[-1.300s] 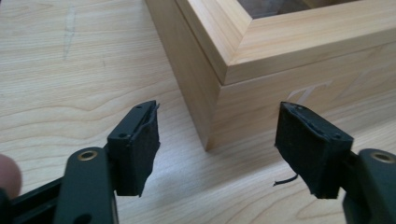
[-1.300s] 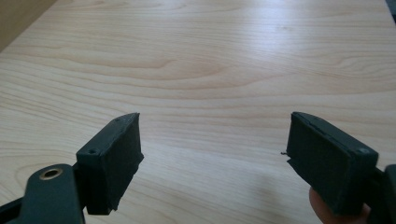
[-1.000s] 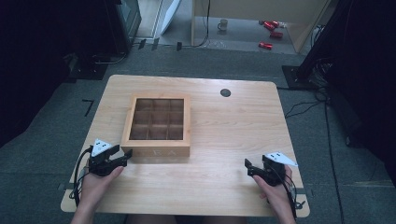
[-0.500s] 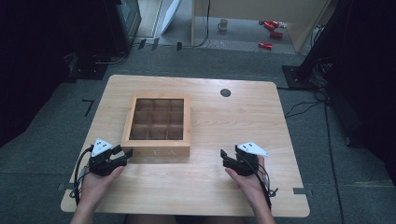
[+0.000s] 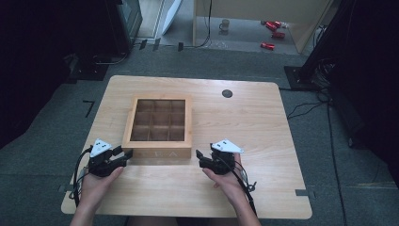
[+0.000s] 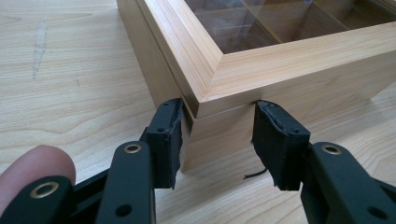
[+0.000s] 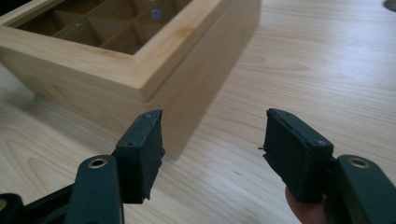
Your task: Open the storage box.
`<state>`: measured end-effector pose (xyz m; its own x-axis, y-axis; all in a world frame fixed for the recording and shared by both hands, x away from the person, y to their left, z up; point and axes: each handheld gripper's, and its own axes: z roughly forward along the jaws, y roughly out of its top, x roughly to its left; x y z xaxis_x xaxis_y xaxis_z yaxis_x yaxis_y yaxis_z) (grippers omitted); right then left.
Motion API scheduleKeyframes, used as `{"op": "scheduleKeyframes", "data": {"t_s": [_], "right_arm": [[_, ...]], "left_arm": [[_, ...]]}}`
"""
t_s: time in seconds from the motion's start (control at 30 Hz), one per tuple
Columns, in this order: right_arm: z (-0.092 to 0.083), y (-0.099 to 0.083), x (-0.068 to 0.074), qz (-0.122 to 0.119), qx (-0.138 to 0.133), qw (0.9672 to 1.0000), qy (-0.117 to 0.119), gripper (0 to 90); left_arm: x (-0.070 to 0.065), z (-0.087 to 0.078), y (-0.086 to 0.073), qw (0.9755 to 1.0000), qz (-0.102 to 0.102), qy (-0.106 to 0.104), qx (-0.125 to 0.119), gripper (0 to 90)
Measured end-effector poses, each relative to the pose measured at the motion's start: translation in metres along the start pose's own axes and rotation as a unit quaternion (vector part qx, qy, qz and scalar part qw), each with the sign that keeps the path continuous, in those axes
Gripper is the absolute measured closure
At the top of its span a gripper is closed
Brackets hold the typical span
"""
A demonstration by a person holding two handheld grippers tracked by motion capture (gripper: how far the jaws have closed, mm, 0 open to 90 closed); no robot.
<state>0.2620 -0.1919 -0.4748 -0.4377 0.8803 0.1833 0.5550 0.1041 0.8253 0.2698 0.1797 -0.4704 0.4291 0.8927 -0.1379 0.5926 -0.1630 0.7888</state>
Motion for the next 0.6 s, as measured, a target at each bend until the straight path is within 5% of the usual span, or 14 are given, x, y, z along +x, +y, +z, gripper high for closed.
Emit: {"op": "scheduleKeyframes", "data": {"t_s": [0.6], "right_arm": [[0.024, 0.0, 0.028, -0.017, 0.013, 0.9995, 0.021, 37.7]], "left_arm": [[-0.001, -0.002, 0.002, 0.9999, 0.001, 0.0, -0.01, 54.3]]}}
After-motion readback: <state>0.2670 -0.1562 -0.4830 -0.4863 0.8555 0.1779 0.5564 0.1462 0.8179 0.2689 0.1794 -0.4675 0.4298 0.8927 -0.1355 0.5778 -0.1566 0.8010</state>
